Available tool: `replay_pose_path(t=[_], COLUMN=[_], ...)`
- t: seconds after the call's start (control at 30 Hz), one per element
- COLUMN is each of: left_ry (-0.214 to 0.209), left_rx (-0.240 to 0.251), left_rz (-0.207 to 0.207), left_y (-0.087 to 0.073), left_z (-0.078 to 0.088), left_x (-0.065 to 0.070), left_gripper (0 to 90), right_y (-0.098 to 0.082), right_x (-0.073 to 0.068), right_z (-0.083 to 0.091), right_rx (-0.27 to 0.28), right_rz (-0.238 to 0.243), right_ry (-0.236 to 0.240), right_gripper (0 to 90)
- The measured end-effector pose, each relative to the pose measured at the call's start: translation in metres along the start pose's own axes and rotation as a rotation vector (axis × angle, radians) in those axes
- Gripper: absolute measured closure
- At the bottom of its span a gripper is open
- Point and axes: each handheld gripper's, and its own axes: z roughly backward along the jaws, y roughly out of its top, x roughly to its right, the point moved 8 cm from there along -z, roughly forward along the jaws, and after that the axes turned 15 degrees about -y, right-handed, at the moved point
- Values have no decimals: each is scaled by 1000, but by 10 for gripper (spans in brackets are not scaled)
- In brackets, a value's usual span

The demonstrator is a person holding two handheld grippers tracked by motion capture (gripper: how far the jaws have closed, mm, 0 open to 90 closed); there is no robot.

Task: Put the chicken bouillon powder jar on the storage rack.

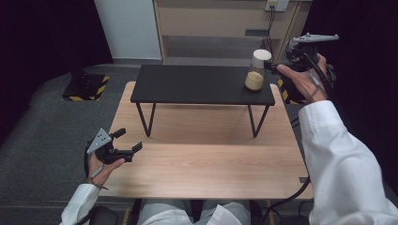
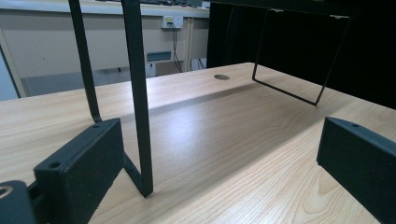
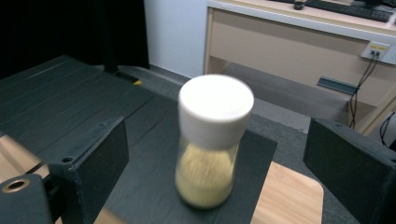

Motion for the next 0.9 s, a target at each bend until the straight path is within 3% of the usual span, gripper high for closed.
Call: replay_pose_path(t=[0.03, 0.13, 0.17, 0.2, 0.33, 0.53, 0.67, 0.9], left_ry=[0, -1, -2, -3, -7, -10, -11, -9], left_rx=[1, 0, 0, -1, -7, -11, -17, -15], left_rz=[1, -1, -2, -1, -3, -4, -3, 4], left_y=[0, 0, 0, 0, 0, 0, 0, 0], left_z=[0, 0, 0, 0, -1, -3, -3, -3], left_x=[0, 0, 1, 1, 1, 2, 2, 2], left_gripper=[0, 0, 0, 0, 0, 0, 0, 0], right_y=[0, -5, -9, -9, -17, -30, -38, -45], right_x=[0, 2, 4, 4, 5, 4, 1, 1], right_z=[0, 20, 35, 35, 64, 99, 112, 112], right_rx=[0, 12, 22, 22, 34, 64, 78, 82], right_rz=[0, 14, 12, 12, 25, 49, 61, 46], right_ry=[0, 15, 32, 32, 45, 36, 40, 55], right_gripper=[67, 69, 70, 70, 77, 87, 89, 88])
